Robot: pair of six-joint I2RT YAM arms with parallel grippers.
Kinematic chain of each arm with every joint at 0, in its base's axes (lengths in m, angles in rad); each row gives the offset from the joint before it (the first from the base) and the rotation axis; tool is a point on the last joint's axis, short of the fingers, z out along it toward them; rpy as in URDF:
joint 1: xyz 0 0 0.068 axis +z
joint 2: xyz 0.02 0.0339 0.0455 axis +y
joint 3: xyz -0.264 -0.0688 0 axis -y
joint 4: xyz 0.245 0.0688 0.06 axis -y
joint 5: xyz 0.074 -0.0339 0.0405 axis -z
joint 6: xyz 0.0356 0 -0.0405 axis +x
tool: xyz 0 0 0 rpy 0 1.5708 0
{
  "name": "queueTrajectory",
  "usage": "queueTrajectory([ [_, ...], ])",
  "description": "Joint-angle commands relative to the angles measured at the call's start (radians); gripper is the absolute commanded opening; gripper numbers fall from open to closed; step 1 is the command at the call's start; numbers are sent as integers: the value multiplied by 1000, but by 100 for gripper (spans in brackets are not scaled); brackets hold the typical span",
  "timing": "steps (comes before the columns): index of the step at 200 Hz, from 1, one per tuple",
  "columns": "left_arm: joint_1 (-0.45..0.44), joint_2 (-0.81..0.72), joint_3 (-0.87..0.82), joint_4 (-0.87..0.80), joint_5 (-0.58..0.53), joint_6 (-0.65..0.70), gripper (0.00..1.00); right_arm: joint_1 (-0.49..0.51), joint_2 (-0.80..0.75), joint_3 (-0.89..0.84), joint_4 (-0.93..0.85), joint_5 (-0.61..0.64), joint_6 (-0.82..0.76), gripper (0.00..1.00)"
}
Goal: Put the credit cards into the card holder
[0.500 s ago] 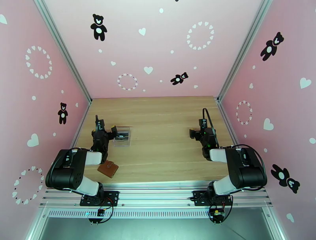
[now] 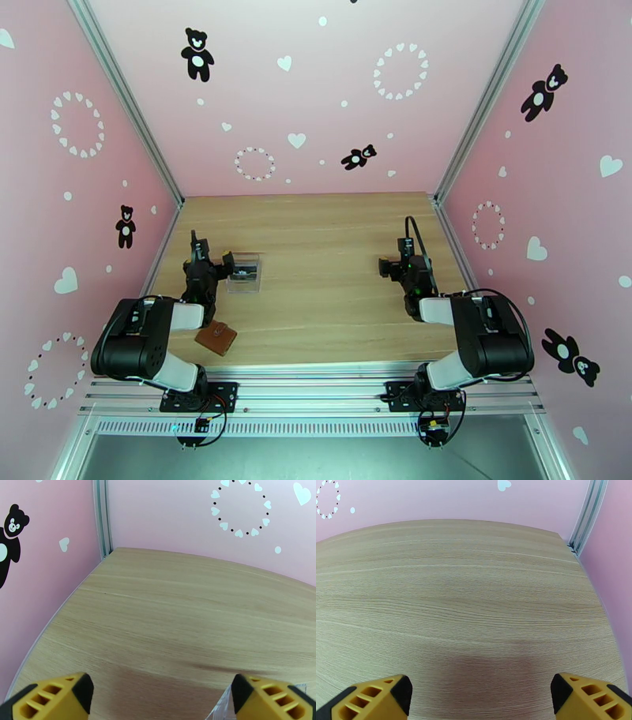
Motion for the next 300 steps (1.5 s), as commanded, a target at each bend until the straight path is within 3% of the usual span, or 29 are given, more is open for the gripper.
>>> queueTrajectory([
  [1,5,-3,7,5,-9,-9,99,-1,2,13,-2,-5,-6,99],
  [47,3,-3,4,14,-13,-7,99,-3,3,12,-4,-7,-6,99],
  [63,-24,-61,11,-38,-89,-1,99,1,-19,17,-21,32,7,99],
  [87,-65,-263,114,-429,-154,-44,99,13,-188,73,-255,143,38,99],
  [107,-68,-395,223,-744,-78,-139,99,13,-297,121,-417,172,126,99],
  [142,-67,-574,290,-994,-82,-521,99,13,-440,139,-549,15,234,99],
  [159,-66,-599,372,-1142,20,-527,98,13,-489,153,-602,-72,324,99],
  [183,-66,-598,417,-1331,75,-578,98,29,-508,197,-678,-244,443,98],
  [199,-66,-619,381,-1364,112,-583,97,95,-484,240,-732,-311,471,96],
  [224,-63,-649,325,-1379,53,-625,96,278,-399,342,-861,-267,488,92],
  [248,-46,-616,280,-1312,159,-639,96,411,-293,404,-849,-286,531,90],
  [300,-15,-486,241,-1211,270,-621,94,612,-38,531,-821,-280,569,87],
])
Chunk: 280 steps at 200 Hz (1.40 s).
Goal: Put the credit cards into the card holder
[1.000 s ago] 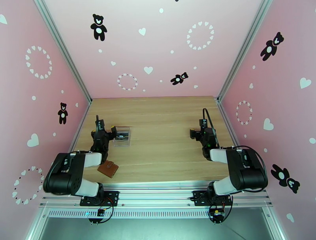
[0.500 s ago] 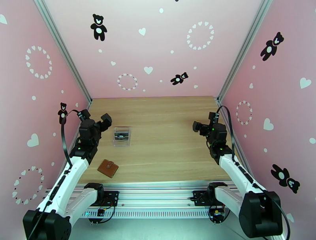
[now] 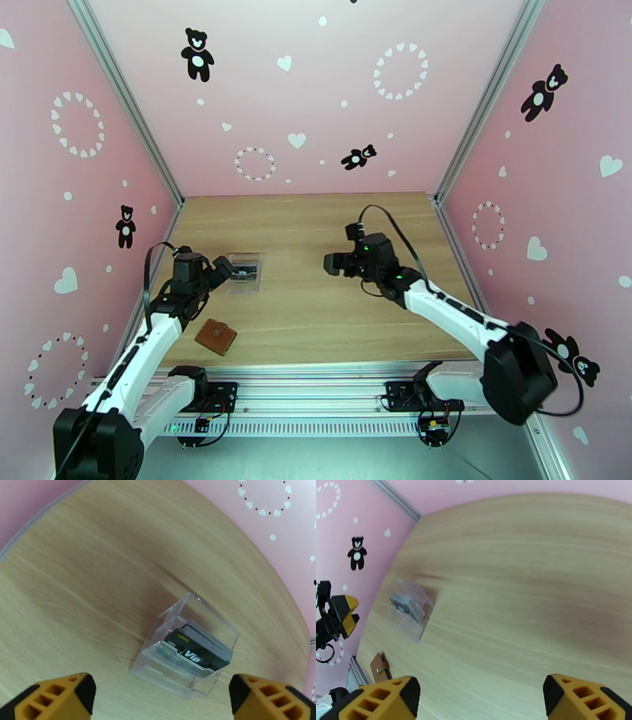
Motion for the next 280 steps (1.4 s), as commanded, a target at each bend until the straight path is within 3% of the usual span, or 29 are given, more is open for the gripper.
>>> queueTrajectory([
  [1,26,48,-30,71,96,-7,93,62,92,69,-18,-14,34,87],
  [34,36,174,-27,140,136,9,82,127,222,157,-34,2,15,85],
  [74,49,302,-1,266,182,38,83,150,312,198,-32,-8,22,84],
  [116,48,414,28,372,241,64,86,152,302,199,-58,10,-1,84],
  [155,48,490,56,472,382,72,86,152,285,200,-84,27,-27,84],
  [199,18,573,139,465,484,119,84,150,261,218,-136,49,-75,85],
  [240,-2,546,132,431,496,126,83,130,266,290,-217,28,-151,85],
  [280,1,368,111,255,355,78,85,115,448,620,-431,-72,-363,83],
])
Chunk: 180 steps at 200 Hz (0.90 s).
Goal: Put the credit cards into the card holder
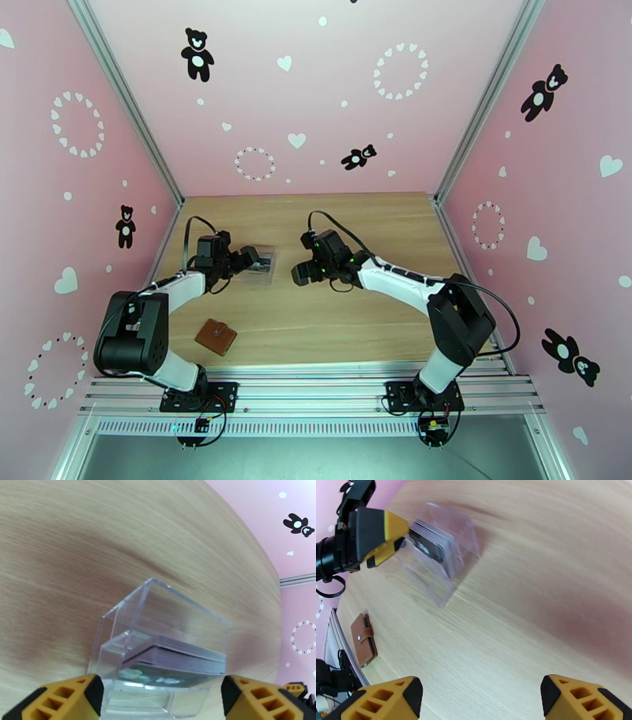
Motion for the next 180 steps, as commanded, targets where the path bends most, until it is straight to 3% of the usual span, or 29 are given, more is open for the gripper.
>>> queueTrajectory([
  [1,-7,-131,-12,-141,-94,-25,85,-7,122,216,-162,-63,-167,82],
  [36,-5,-323,-20,-330,-197,-68,86,-25,359,576,-319,-136,-295,73],
  [85,-14,-467,-49,-388,-146,-148,86,-34,709,1061,-501,-244,-353,64],
  [122,-19,-498,-50,-403,-132,-160,85,-35,837,1188,-480,-276,-328,61],
  [180,-22,-503,-59,-399,-135,-156,85,-35,918,1232,-470,-286,-285,55],
])
